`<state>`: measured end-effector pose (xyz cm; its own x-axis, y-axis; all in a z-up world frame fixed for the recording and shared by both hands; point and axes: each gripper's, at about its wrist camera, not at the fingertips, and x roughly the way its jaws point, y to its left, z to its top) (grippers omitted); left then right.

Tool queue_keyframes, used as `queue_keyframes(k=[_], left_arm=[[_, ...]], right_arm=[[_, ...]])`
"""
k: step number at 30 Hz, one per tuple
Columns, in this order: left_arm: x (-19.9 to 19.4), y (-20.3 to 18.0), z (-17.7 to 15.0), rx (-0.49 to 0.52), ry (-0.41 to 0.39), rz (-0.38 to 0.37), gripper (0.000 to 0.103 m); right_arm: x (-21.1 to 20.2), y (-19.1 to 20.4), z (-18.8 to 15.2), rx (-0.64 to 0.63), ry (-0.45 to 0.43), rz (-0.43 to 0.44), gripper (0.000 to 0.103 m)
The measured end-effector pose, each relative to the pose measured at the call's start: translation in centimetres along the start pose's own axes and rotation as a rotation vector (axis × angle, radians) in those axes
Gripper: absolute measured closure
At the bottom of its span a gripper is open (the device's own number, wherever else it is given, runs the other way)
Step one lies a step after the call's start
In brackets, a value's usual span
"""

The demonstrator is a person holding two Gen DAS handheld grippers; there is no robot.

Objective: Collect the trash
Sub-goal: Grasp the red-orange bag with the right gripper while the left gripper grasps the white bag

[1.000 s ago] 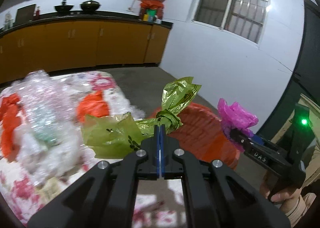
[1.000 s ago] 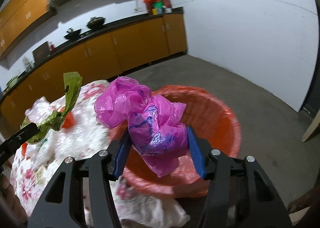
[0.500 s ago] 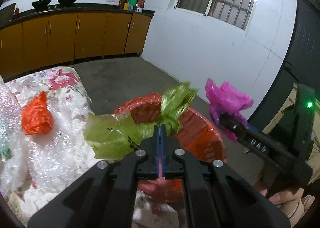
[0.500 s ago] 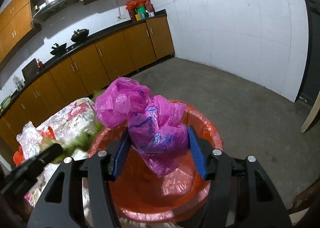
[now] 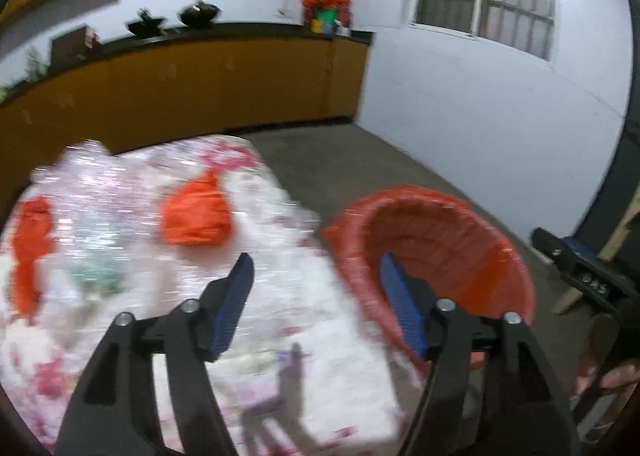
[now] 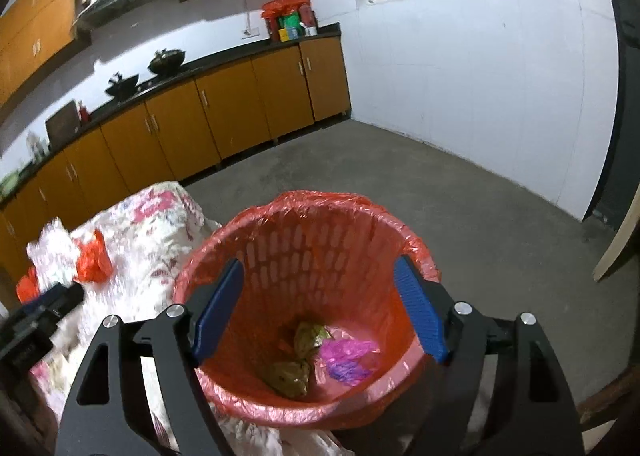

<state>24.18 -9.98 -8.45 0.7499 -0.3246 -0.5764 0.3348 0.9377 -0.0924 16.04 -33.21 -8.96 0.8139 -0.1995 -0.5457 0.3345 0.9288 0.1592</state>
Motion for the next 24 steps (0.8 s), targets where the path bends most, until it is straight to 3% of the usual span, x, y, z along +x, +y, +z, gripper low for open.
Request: queue_keyframes(k=[7, 14, 18, 24], left_arm=[[-3.6, 5.8, -2.0, -0.02, -0.026, 0.18, 0.025], [-6.9, 12.9, -3.8, -0.113, -0.039, 0.308, 0.025], [-7.7, 16.6, -4.5, -0.163, -0.029, 0.357, 0.025], [-7.6, 19.3, -4.6, -0.226, -0.02, 0.35, 0.025]], right_arm=[[-1.1, 4.0, -0.3, -0.075, -0.02, 0.051, 0.026], [-0.7, 9.9, -1.1, -0.141, 0.018, 0.16, 0.026], [-0.1, 13.9, -1.9, -0.193, 0.048, 0.229, 0.027], [1.4, 18.8, -3.1, -0.261, 0.095, 0.292, 0.036]])
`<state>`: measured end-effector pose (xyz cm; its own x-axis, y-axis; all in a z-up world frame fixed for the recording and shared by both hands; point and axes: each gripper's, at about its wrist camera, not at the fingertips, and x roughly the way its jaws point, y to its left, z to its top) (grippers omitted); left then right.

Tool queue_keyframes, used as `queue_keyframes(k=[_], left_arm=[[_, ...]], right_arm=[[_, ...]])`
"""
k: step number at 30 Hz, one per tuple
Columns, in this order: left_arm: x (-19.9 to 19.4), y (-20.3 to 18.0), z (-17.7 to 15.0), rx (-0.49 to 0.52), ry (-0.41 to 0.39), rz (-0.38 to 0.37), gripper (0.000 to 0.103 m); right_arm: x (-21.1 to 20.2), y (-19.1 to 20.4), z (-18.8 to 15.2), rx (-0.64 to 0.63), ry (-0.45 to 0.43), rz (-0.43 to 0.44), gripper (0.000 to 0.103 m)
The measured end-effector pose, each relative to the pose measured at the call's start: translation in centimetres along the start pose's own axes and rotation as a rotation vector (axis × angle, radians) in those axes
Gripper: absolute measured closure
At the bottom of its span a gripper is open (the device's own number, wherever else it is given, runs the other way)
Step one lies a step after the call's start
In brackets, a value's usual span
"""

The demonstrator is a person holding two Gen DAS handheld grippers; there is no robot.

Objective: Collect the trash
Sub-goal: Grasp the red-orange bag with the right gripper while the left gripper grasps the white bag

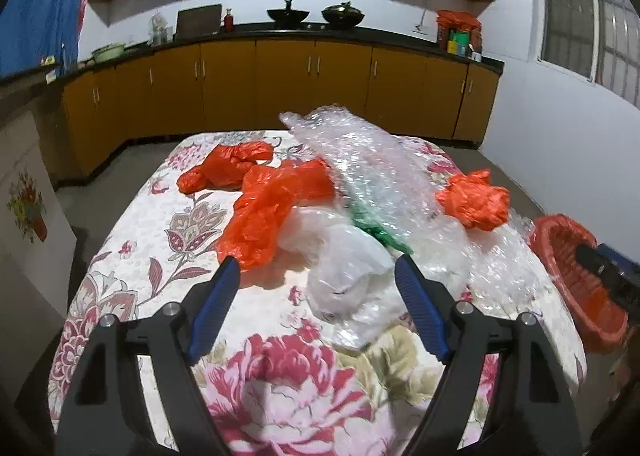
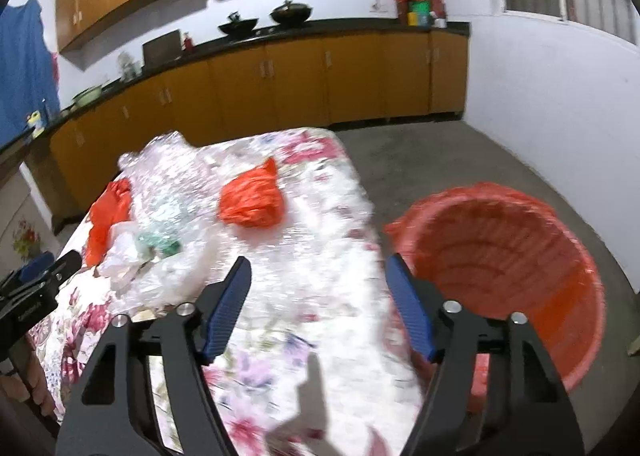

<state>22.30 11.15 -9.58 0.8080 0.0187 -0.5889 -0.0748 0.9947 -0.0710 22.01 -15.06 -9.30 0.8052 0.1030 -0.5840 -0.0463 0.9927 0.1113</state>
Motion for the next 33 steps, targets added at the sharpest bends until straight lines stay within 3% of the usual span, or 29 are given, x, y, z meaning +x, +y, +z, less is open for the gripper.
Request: queue_keyframes(k=[8, 17, 20, 23, 28, 33], left_arm=[[3.2, -0.6, 0.6, 0.014, 0.032, -0.026, 0.027], [7.1, -0.5, 0.4, -0.041, 0.151, -0.083, 0.041], [8.0, -0.5, 0.0, -0.055, 0.183, -0.101, 0.048], [8.5, -0.3, -0.2, -0.069, 0.203, -0.121, 0.058], [8.7, -0.3, -0.3, -0.065, 0.208, -0.157, 0.083], [8.2, -0.6, -0.2, -0.042, 0.183, -0.178, 0.092]], right_arm=[[3.4, 2.8, 2.8, -0.018, -0.019, 0.033, 0.039], [9.0, 4.3, 4.7, -0.001, 0.042, 0.074, 0.04], [10.6, 5.0, 4.6, -0.028, 0.079, 0.078, 0.043], [11.6, 5.3, 4.2, -0.051, 0.112, 0.084, 0.053], [11.7, 5.4, 3.7, -0.066, 0.127, 0.107, 0.068], [11.1, 4.8, 3.4, -0.048, 0.118, 0.119, 0.076]])
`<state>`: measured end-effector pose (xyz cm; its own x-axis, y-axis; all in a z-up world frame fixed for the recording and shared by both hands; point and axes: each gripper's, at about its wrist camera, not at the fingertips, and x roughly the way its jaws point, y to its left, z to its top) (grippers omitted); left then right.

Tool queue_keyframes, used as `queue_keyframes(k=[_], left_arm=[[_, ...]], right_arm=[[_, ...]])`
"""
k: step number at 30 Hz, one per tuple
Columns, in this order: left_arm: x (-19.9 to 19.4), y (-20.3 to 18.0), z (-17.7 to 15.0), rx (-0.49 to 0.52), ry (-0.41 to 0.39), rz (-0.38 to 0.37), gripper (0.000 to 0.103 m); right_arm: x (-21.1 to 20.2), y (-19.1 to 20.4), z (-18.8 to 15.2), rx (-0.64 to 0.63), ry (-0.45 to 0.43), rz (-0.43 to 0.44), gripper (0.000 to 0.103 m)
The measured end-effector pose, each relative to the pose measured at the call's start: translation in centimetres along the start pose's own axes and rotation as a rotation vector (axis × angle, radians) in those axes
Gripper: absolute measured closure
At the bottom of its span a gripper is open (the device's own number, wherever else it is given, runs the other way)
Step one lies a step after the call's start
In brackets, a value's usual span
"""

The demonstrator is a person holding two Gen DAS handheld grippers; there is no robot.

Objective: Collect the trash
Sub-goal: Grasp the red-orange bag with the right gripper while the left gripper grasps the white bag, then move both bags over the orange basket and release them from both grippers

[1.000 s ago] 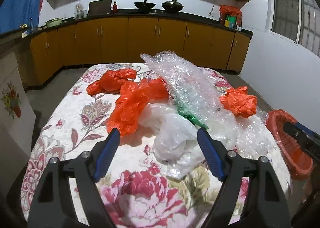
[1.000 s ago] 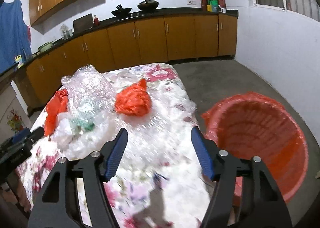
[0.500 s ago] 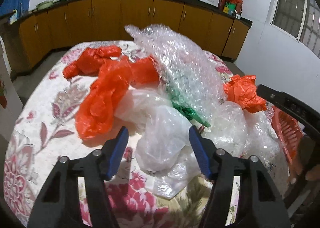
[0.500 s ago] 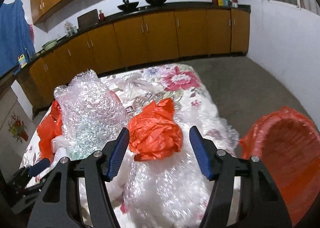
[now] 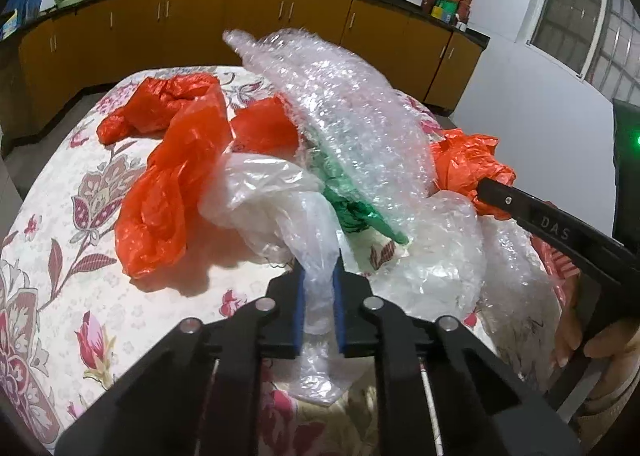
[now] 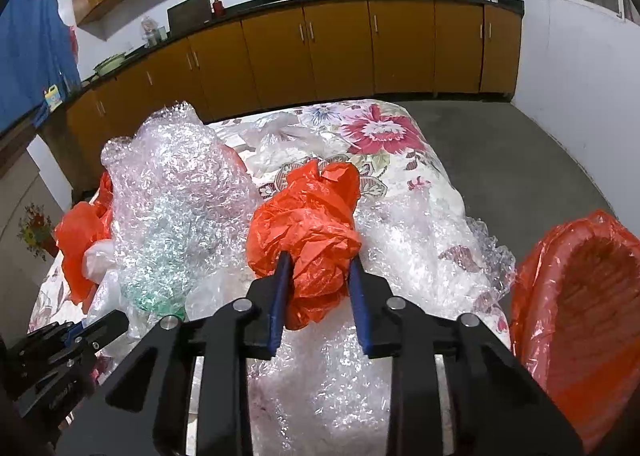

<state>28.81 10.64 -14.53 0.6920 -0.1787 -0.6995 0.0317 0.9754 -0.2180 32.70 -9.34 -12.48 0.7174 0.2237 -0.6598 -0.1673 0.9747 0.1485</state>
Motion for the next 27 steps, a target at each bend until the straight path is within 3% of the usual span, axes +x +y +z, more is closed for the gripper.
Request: queue_keyframes(k=[15, 27], left_arm=[[-4.9, -1.0, -0.3, 0.038, -0.108, -0.035, 0.094], [-7.9, -2.4, -1.3, 0.056, -0.143, -0.086, 0.094]], right_arm=[[-5.0, -0.2, -0.1, 0.002, -0.092, 0.042, 0.081], [-8.2, -1.2, -1.6, 0.005, -0.14, 0.015, 0.087]])
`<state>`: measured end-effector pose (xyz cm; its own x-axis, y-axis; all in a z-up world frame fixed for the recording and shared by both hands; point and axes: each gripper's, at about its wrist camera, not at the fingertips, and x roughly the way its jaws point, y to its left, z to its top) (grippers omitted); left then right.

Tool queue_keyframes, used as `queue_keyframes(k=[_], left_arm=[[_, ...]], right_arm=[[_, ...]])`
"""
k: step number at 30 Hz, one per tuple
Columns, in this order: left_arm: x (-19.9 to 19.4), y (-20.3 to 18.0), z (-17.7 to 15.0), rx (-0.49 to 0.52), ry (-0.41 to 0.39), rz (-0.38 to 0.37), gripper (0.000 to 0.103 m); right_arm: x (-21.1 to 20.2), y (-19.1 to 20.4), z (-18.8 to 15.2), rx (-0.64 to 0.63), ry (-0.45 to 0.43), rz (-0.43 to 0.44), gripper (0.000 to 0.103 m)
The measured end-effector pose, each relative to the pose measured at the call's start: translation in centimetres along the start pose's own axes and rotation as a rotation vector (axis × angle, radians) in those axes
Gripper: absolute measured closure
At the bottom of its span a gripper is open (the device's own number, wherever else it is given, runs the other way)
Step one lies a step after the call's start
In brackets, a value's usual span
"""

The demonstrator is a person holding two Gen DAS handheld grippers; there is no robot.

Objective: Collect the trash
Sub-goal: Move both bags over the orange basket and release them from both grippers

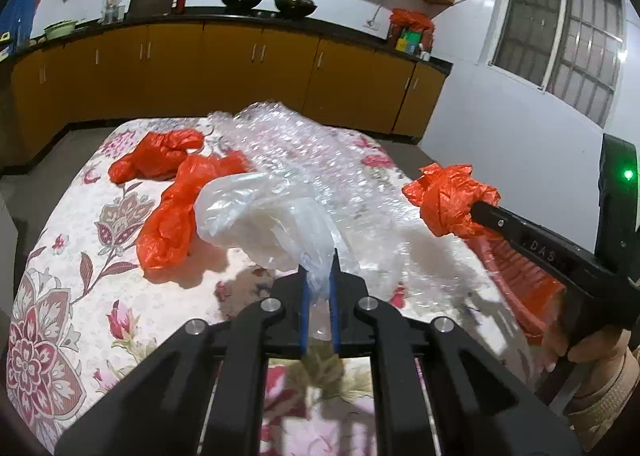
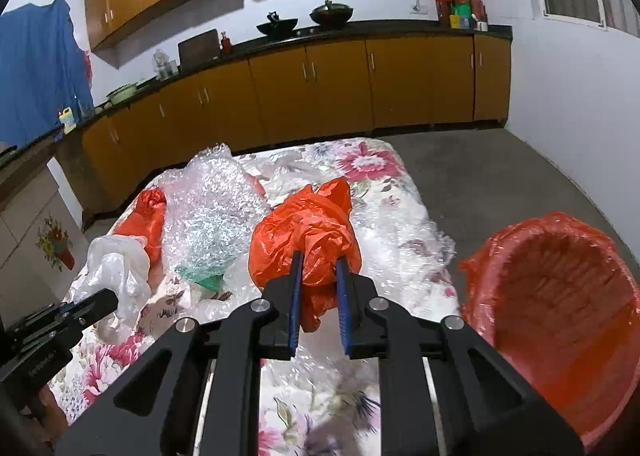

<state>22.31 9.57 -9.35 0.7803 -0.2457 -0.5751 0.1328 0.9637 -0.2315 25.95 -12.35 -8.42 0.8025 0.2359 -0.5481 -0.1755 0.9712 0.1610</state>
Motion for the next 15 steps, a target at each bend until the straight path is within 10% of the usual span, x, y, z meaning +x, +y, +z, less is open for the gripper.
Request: queue_keyframes(k=[15], left_arm=[[-1.3, -7.1, 0.8, 0.093, -0.023, -0.148, 0.094]], right_arm=[[-7.3, -5.6, -0.9, 0.074, -0.121, -0.141, 0.087]])
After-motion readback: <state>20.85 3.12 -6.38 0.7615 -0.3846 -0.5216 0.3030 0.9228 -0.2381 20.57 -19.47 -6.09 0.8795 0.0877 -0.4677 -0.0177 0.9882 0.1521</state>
